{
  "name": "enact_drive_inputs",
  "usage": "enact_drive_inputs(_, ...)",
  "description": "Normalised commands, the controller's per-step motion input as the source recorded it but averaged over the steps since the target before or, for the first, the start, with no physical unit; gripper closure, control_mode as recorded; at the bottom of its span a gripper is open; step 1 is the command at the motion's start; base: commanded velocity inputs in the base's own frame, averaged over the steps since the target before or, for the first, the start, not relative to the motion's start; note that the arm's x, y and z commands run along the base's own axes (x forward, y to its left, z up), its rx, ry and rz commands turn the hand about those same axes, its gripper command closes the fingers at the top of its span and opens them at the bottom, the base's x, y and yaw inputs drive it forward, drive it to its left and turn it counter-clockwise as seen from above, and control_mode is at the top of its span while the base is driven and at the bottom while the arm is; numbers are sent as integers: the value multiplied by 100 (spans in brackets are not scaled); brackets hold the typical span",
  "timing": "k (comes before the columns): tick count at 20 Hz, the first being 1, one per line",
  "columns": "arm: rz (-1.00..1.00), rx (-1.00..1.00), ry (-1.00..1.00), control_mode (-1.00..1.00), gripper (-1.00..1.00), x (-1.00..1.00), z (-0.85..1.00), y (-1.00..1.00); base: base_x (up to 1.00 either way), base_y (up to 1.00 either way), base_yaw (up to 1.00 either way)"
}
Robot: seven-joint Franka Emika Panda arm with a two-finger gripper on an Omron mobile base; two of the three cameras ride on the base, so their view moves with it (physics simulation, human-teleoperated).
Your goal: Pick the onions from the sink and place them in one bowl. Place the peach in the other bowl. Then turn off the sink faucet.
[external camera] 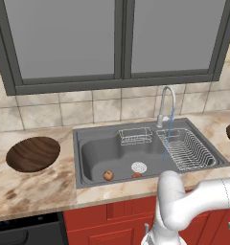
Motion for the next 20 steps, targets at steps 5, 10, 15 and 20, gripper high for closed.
enact_drive_inputs(5,0,2,-17,-100,-100,-45,53,10,0,0,0)
enact_drive_inputs(10,14,-5,-36,-100,-100,-41,63,97,0,0,0)
enact_drive_inputs(15,26,-10,-40,-100,-100,-3,12,100,0,0,0)
enact_drive_inputs(20,30,-10,-34,-100,-100,-9,-4,100,0,0,0)
